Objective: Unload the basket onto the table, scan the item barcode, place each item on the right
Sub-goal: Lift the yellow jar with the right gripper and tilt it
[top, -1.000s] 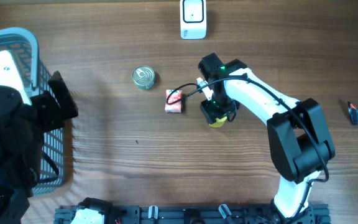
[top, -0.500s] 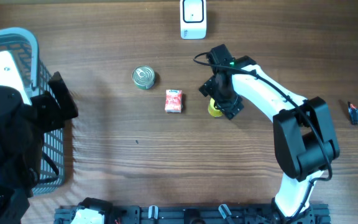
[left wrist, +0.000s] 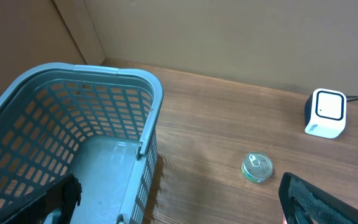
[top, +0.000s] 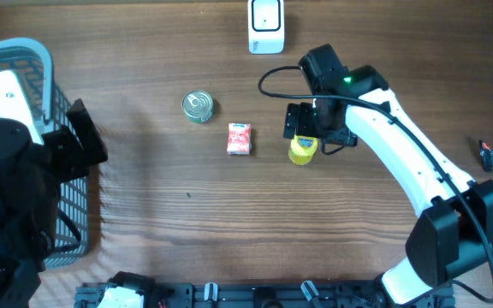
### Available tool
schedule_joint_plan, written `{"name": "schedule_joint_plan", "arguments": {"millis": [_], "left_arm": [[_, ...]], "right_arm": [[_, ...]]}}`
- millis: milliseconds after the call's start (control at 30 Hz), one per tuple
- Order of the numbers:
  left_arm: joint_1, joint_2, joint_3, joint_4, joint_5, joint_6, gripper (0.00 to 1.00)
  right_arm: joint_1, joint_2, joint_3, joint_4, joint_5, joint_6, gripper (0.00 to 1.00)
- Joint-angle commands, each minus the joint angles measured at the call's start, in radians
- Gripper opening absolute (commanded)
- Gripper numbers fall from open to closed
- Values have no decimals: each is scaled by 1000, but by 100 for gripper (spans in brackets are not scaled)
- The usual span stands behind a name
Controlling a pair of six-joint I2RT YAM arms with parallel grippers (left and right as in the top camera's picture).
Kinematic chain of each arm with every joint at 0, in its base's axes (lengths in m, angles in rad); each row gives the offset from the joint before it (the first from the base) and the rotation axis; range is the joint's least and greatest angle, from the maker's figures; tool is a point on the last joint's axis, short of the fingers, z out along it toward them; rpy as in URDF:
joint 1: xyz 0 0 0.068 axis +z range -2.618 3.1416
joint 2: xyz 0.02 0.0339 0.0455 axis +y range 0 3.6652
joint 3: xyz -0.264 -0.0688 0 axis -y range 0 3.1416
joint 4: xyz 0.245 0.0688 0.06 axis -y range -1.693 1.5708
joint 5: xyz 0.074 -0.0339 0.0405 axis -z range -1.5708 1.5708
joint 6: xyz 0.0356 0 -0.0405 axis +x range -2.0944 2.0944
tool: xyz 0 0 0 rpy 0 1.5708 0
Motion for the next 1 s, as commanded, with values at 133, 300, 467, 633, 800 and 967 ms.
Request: {"name": "schedule_joint_plan", "arguments": {"millis": [133, 300, 467, 633, 800, 967], "left_arm": [[7, -5, -5, 3, 13, -21, 100], [7, -5, -5, 3, 13, -21, 100], [7, -5, -5, -5, 13, -21, 100], [7, -5, -5, -13, 13, -21, 100], [7, -4, -5, -22, 13, -38, 100], [7, -4, -32, -23, 13, -39, 100]], "right_arm": [[17, 173, 16, 34, -29, -400, 100], [32, 266, 15, 83, -32, -403, 100], [38, 311, 15, 116, -32, -402, 88], [38, 357, 8, 117, -32, -366, 55], [38, 356, 9, 58, -32, -293, 52], [38, 356, 11, -23, -103, -234, 45]]}}
